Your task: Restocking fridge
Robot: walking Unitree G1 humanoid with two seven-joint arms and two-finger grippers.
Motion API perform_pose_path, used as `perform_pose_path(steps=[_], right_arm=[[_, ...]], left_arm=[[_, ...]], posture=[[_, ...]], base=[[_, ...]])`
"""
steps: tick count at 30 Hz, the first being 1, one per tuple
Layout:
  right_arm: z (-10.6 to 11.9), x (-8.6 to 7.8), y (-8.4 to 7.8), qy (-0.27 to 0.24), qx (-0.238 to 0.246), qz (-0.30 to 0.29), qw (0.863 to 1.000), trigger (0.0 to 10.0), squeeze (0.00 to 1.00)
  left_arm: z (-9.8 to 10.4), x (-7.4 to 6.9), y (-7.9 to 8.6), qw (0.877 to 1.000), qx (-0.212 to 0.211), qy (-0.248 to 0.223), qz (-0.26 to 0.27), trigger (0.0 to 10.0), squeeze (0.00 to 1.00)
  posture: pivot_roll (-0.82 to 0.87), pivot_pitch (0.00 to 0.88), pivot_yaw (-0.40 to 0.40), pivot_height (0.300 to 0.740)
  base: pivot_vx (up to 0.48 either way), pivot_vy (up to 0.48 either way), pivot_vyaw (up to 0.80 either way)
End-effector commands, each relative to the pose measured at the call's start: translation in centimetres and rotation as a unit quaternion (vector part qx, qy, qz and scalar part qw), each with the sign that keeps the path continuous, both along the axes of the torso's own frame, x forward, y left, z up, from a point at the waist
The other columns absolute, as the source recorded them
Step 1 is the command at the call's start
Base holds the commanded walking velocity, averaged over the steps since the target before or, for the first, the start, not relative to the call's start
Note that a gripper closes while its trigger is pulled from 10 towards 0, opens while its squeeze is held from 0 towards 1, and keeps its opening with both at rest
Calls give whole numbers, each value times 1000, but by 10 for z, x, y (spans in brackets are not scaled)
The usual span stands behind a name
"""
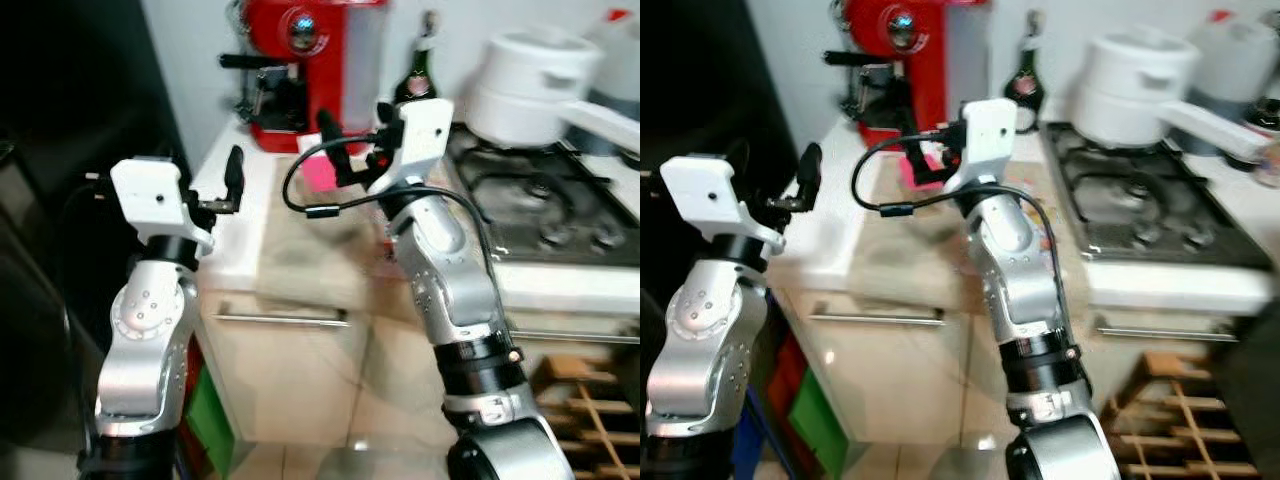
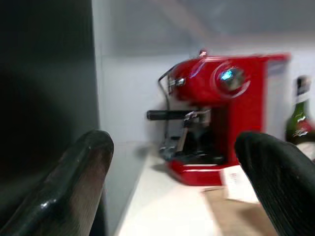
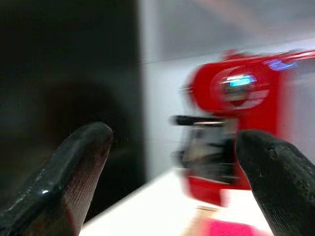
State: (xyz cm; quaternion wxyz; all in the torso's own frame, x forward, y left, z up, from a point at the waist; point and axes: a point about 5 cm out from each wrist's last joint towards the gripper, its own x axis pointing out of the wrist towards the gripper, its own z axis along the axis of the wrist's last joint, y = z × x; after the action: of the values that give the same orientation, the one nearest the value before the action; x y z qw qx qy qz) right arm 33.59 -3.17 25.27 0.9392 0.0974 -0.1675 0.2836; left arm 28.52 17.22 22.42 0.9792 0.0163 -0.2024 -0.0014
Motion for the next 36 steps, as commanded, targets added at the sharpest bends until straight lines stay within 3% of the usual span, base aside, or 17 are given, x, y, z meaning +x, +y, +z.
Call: perform_pose_path(steps=[1, 4, 13, 21, 28, 29, 36], right_arm=[[-1, 2, -8, 30, 15, 7, 999, 10000, 0], [-14, 1, -6, 75, 0, 23, 997, 10000, 0], [-28, 7, -3, 125, -5, 14, 992, 10000, 0], [-41, 26, -21, 162, -41, -89, 982, 10000, 0], [-51, 35, -27, 180, -54, -118, 975, 10000, 0], [-52, 37, -27, 181, -58, -123, 974, 10000, 1000], [-46, 42, -21, 172, -64, -116, 976, 10000, 1000]], left_arm=[[2, 0, -9, 1000, 3, -6, -7, 10000, 0], [0, 1, -6, 1000, 0, 2, -3, 10000, 0], [0, 5, -4, 1000, -4, 8, -8, 10000, 0], [-3, 4, -3, 1000, 0, 15, -19, 10000, 0], [-6, 3, -4, 1000, 7, 22, -21, 10000, 0], [-6, 3, -4, 1000, 7, 23, -21, 10000, 0], [-5, 1, -2, 1000, 13, 20, -18, 10000, 0]], posture=[[-39, 0, 18, 740], [-40, 0, 17, 740], [-40, 0, 25, 740], [-33, 0, 23, 740], [-23, 0, 15, 740], [-21, 0, 14, 740], [-10, 0, 8, 740]], base=[[0, 0, 0], [0, 0, 0], [0, 0, 0], [0, 0, 0], [0, 0, 0], [0, 0, 0], [0, 0, 0]])
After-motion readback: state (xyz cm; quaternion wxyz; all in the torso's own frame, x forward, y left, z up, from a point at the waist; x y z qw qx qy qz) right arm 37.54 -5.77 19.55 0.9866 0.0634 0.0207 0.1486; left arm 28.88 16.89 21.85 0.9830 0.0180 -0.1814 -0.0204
